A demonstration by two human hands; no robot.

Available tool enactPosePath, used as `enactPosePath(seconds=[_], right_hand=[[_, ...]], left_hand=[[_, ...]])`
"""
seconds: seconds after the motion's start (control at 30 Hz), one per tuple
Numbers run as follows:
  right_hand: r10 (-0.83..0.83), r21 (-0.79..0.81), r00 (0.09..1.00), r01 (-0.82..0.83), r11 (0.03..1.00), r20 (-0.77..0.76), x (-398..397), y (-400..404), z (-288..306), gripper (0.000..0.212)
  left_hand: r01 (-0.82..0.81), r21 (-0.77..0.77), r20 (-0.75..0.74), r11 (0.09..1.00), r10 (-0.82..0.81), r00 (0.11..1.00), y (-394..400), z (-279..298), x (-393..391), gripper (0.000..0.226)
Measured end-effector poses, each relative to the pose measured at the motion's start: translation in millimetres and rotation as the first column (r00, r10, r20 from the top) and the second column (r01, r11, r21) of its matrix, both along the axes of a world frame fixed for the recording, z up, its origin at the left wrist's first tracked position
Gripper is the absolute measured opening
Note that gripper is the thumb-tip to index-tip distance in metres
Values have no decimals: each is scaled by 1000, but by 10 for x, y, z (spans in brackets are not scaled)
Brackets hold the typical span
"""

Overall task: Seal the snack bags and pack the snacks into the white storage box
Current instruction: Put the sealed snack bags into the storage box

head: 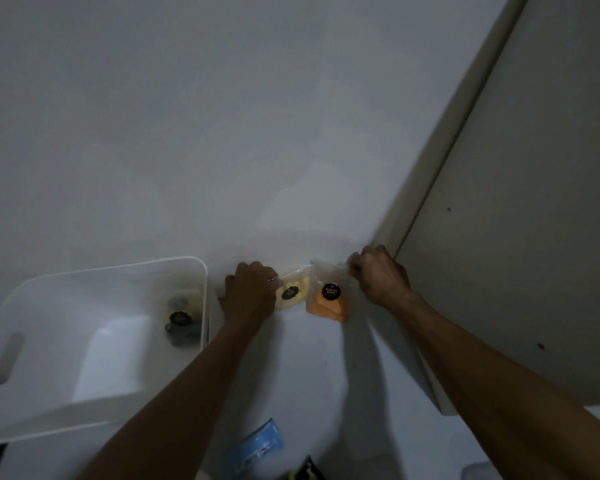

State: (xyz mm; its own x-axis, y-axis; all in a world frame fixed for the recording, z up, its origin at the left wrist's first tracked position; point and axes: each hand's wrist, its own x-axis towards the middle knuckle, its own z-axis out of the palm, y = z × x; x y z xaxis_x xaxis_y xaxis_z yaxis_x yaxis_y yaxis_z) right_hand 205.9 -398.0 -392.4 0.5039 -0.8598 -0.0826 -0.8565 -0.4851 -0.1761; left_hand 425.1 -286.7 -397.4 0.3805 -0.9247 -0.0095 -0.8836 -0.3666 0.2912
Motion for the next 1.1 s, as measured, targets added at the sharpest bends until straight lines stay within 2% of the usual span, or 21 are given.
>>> enactPosePath(seconds=[0.13,0.27,0.33,0.53,0.7,0.93,1.1], right_hand=[[0,-8,1000,0,1000,13,-36,106,227,23],[-13,-62,999,16,998,45,-86,229,656,24],[-12,-99,998,18,995,67,-104,305,946,20],[20,-231,993,7,973,116,28,716,1982,14],[105,-301,976,-44,953,190,427,1332,2638,9],[216,-311,941,-131,942,261,1264,2093,2718,10],[262,-282,949,-205,937,179,1800,2437,2336,13]], left_hand=[[-29,-125,-70,992,20,997,111,182,-20,24],[-21,-139,-117,990,5,993,209,541,37,23],[-12,-196,-159,981,-19,987,285,770,89,20],[16,-319,-161,948,-71,984,738,1624,385,18],[-1,-362,-145,932,-56,988,1432,2130,963,15],[-50,-336,-114,941,12,993,2127,2199,1692,16],[-79,-290,-150,954,36,988,2151,2011,1952,14]])
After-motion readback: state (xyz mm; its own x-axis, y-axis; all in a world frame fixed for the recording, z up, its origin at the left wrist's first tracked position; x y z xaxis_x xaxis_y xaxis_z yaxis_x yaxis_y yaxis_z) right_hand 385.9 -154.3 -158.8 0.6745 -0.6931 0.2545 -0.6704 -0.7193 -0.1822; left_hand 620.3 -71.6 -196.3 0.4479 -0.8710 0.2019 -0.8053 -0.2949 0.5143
